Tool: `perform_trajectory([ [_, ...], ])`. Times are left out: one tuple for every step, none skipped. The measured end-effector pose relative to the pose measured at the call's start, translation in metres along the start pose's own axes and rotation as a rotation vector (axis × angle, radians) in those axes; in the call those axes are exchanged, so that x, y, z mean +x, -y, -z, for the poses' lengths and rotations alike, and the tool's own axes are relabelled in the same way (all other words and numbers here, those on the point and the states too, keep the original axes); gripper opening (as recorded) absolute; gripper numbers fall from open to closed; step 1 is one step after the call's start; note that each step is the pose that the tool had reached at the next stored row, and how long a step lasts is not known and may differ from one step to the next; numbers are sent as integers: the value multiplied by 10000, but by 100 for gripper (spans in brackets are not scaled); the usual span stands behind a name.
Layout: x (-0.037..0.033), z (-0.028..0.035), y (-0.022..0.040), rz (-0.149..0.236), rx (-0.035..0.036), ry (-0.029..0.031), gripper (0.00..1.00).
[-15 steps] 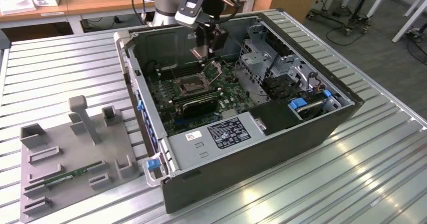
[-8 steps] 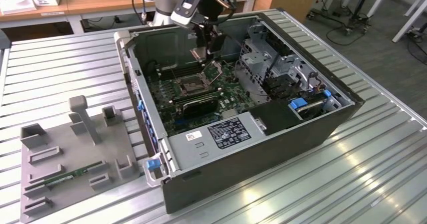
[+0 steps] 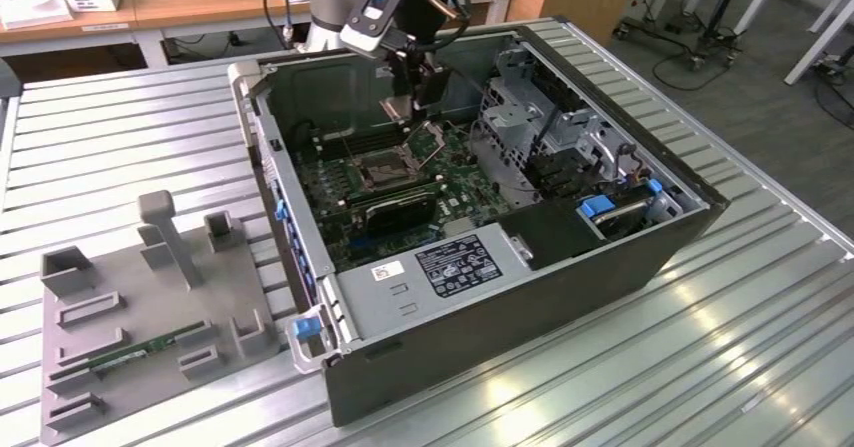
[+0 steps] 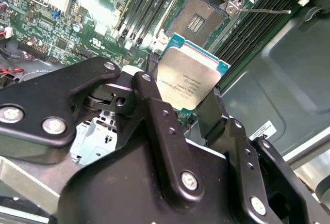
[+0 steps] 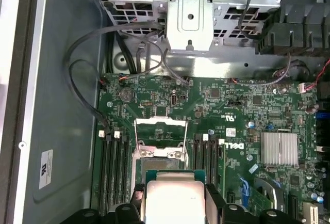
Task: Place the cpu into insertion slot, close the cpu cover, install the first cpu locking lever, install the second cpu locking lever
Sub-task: 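Place the cpu into insertion slot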
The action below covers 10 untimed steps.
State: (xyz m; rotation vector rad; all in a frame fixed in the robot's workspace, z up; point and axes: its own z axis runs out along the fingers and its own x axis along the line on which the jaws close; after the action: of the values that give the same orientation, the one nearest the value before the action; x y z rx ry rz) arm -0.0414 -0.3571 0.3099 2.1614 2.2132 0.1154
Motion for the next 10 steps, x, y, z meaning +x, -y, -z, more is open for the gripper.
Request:
perform_trajectory([
  [0, -9, 6, 1, 1, 2, 54],
  [0, -20, 15, 2, 1, 1, 54],
  [0, -32, 28, 2, 1, 1, 54],
  [0, -44, 39, 2, 1, 1, 54],
  [0, -56, 48, 2, 2, 2, 54],
  [0, -70, 52, 2, 1, 2, 54],
  [-1, -86, 54, 3, 1, 2, 54],
  [-1, -104, 57, 4, 1, 1, 54],
  [-1, -123, 60, 3, 1, 0, 54],
  [-1, -139, 63, 2, 1, 2, 54],
])
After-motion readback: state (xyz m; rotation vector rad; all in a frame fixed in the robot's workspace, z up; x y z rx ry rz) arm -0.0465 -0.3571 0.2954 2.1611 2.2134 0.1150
